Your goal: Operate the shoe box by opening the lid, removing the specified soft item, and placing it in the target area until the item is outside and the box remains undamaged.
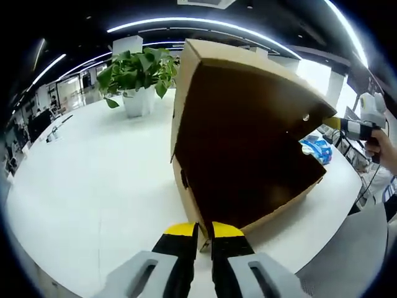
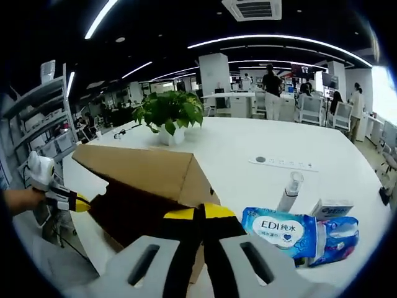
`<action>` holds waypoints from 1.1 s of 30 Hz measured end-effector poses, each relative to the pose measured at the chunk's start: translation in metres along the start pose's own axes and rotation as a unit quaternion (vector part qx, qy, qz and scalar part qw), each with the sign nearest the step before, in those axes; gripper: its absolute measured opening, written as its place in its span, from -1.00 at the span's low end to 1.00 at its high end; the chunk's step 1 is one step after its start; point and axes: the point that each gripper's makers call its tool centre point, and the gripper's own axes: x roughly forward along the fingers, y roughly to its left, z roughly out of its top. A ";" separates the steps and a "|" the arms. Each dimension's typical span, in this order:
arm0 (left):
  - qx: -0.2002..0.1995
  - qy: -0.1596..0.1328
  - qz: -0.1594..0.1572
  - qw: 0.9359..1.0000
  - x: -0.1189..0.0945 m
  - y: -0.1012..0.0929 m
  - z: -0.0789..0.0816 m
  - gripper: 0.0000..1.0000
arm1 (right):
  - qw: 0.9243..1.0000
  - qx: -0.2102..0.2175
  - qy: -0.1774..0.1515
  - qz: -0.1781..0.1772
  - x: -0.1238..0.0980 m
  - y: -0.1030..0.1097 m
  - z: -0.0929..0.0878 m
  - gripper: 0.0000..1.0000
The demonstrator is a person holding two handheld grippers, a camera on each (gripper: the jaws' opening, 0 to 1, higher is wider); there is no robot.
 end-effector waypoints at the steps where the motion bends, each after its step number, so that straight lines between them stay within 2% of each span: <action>1: 0.000 0.000 -0.001 1.000 0.000 0.000 0.000 -0.86 | 1.000 0.002 0.001 0.000 0.000 0.000 -0.002 -0.98; 7: 0.010 -0.007 -0.003 1.000 -0.002 0.000 0.004 -0.83 | 1.000 -0.003 0.002 -0.002 -0.003 0.002 -0.012 -0.97; 11: 0.012 -0.031 0.000 0.999 -0.006 0.001 0.017 -0.65 | 1.000 -0.009 0.004 0.000 -0.004 0.002 -0.018 -0.96; 16: 0.025 -0.049 0.002 0.998 -0.011 0.000 0.028 -0.59 | 1.000 -0.018 0.007 0.005 -0.006 0.003 -0.027 -0.94; 25: 0.045 -0.063 0.004 0.997 -0.019 -0.002 0.030 -0.45 | 0.999 -0.047 0.011 0.020 -0.009 0.006 -0.044 -0.89; 33: 0.064 -0.065 -0.002 0.996 -0.023 -0.007 0.029 -0.41 | 0.996 -0.078 0.014 0.035 -0.012 0.010 -0.055 -0.80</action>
